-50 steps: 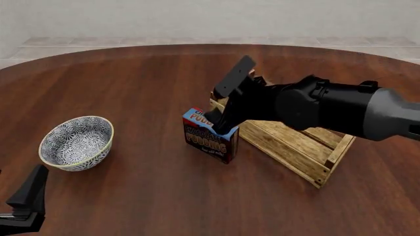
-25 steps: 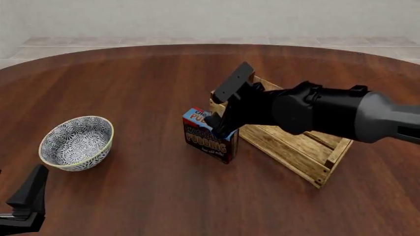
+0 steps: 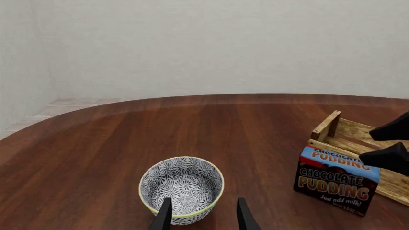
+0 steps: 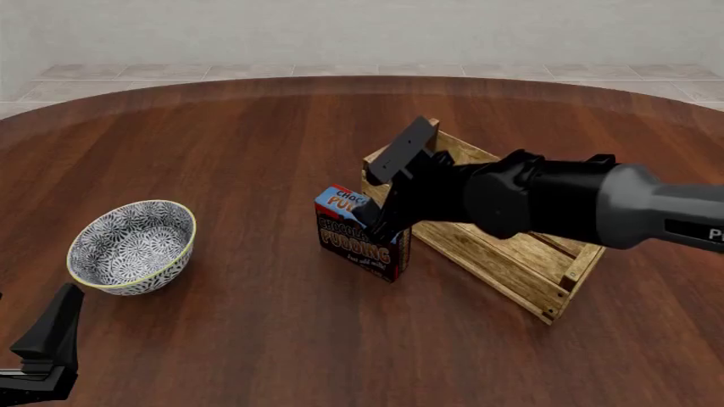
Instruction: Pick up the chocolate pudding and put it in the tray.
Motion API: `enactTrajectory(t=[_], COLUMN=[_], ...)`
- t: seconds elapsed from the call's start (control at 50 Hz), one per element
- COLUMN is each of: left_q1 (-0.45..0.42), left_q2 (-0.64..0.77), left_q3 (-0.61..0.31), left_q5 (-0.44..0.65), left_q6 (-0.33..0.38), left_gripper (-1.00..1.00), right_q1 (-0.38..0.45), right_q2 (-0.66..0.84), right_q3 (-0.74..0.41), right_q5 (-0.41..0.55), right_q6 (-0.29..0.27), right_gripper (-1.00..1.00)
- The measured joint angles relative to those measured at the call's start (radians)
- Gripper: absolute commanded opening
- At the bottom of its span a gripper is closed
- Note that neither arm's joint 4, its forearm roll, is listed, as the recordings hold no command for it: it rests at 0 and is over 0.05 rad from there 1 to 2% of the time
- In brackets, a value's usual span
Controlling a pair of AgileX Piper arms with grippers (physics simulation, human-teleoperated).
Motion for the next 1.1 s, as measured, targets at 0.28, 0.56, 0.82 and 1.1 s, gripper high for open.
enactTrajectory(t=[0.28, 0.56, 0.82, 1.1], left_q1=[0.0, 0.0, 0.0, 0.0], left_q2=[0.0, 0.0, 0.0, 0.0], left_q3=[0.0, 0.0, 0.0, 0.0], left_q5=[0.0, 0.0, 0.0, 0.0], left_q6=[0.0, 0.0, 0.0, 0.0], left_gripper=[1.0, 1.0, 1.0, 1.0], right_q1=[0.0, -0.003, -0.022, -0.03], right_q2=[0.021, 0.041, 0.06, 0.078], right_q3=[0.003, -0.001, -0.011, -0.019], right_q5=[-0.016, -0.024, -0.027, -0.032], right_q6=[0.008, 0.011, 0.003, 0.001], right_gripper=[1.0, 1.0, 1.0, 1.0])
